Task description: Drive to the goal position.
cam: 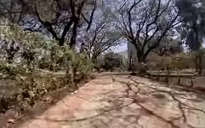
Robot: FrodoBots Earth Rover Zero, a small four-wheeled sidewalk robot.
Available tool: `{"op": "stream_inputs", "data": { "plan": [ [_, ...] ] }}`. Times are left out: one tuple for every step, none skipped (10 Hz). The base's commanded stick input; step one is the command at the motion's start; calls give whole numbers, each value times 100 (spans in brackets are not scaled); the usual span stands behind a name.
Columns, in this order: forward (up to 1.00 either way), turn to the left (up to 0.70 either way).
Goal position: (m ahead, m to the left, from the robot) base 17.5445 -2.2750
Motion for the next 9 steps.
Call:
{"op": "stream_inputs", "data": {
  "plan": [
    [100, 0],
    [100, 0],
    [100, 0],
    [100, 0],
    [100, 0],
    [100, 0],
    [100, 0],
    [100, 0],
    [100, 0]
  ]
}}
